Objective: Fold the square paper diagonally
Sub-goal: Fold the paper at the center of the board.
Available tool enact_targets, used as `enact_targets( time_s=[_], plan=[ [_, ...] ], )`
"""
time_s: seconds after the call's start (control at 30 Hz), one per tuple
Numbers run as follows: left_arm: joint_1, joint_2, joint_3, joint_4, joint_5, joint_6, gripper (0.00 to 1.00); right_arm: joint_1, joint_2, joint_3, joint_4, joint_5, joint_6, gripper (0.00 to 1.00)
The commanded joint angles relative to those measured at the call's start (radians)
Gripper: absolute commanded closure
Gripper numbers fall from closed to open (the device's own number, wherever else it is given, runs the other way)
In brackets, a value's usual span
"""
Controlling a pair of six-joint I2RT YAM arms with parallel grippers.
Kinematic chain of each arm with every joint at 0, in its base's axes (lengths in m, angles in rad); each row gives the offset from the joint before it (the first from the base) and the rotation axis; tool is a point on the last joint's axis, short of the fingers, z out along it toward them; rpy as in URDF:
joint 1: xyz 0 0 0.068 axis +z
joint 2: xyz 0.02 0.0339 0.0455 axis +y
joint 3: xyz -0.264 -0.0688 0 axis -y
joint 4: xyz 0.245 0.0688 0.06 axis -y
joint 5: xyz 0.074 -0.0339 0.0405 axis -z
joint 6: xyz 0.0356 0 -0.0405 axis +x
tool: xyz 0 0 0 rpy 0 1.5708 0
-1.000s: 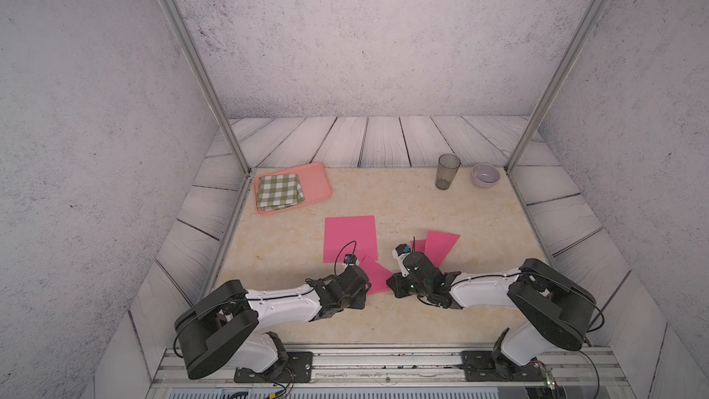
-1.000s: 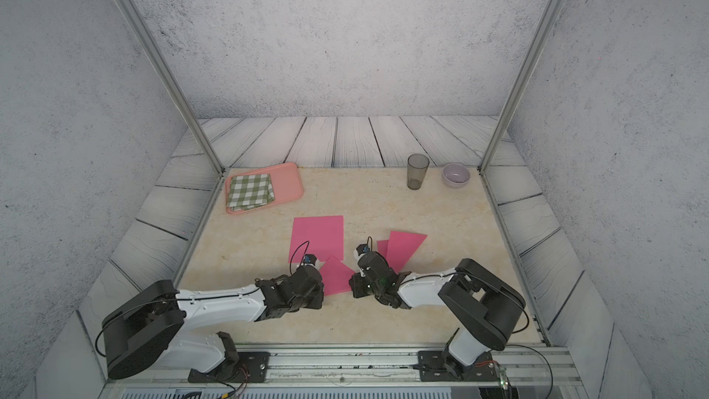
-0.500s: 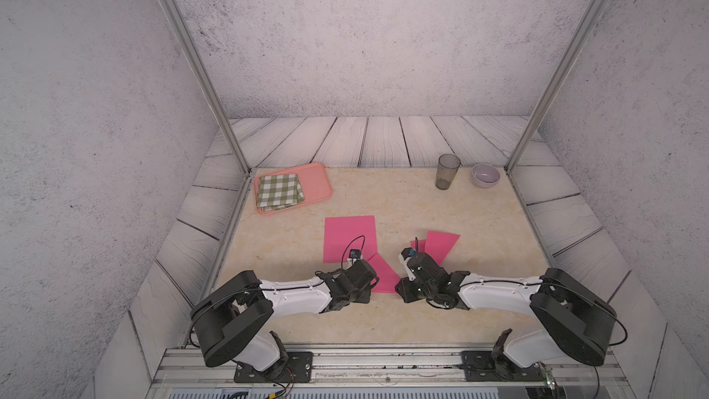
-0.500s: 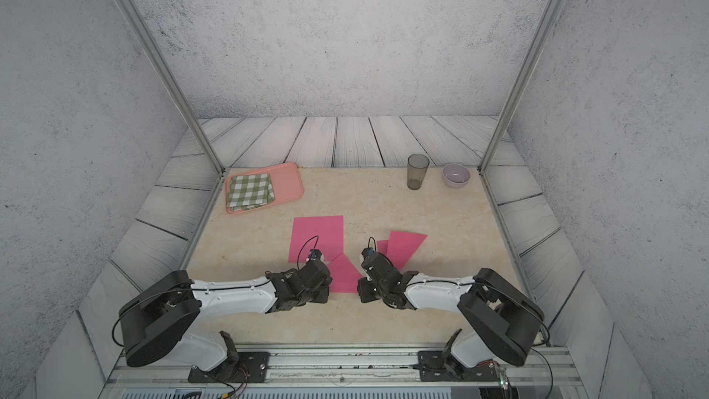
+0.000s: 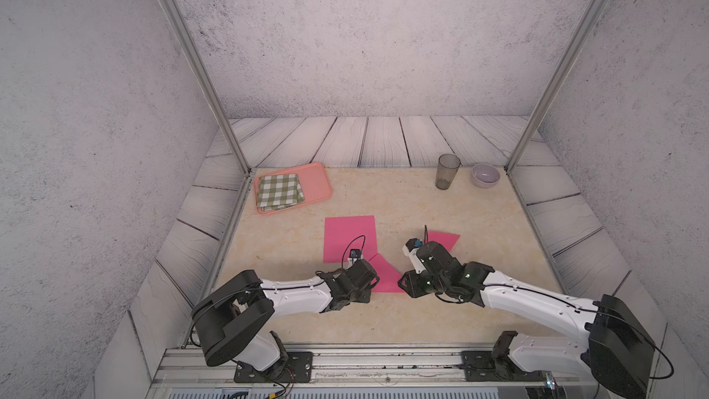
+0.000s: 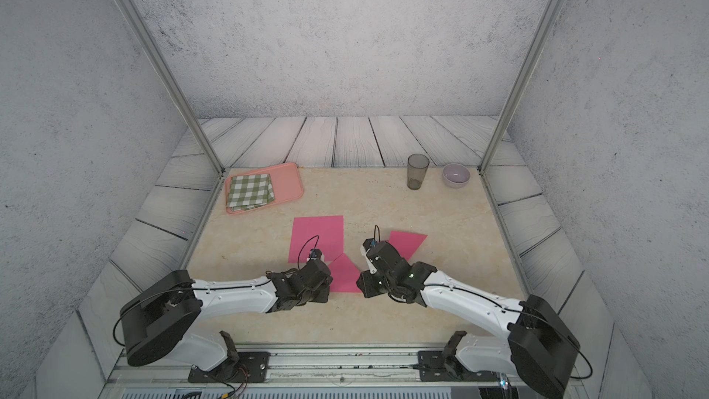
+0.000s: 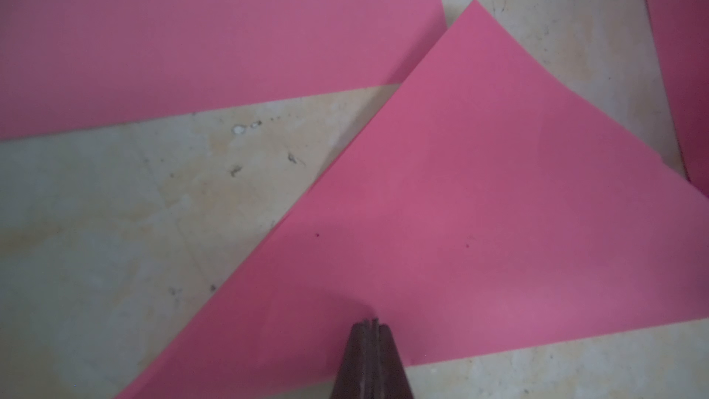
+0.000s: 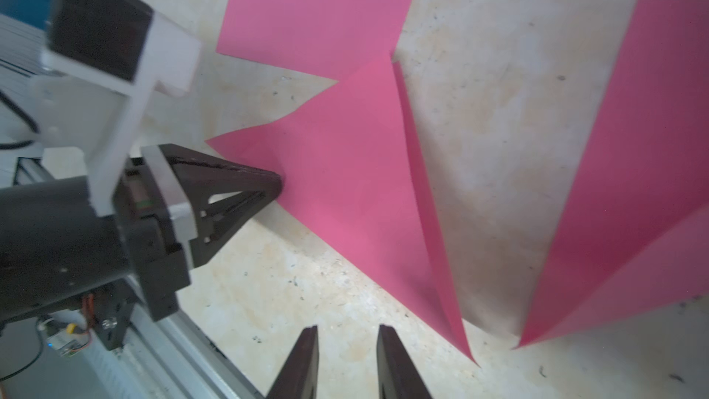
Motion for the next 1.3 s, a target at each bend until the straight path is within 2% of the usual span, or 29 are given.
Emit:
enact_targets(
  time_s=[0.0,0.23,0.5,0.77,1.27],
  plan=[
    [0.009,0.066,-0.064,-0.147,0.03,0.007,1.0,0.017,0.078,0.007,0.076,-0.12,0.054,0.7],
    [0.007,0.057,-0.058,-0.15,0.028,0.007,1.0,0.023,0.299,0.056,0.165,-0.11,0.046,0.75],
    [0.007,-0.02,-0.078,-0.18,0.011,0.013,1.0,0.016,0.386,0.009,0.231,-0.051,0.065,0.81],
    [0.006,-0.101,-0.113,-0.201,-0.027,0.015,1.0,-0.018,0.37,-0.11,0.333,-0.064,0.107,0.82],
    [0.007,-0.064,-0.106,-0.204,-0.036,0.007,1.0,-0.04,0.352,-0.209,0.382,-0.061,0.095,0.82]
  ],
)
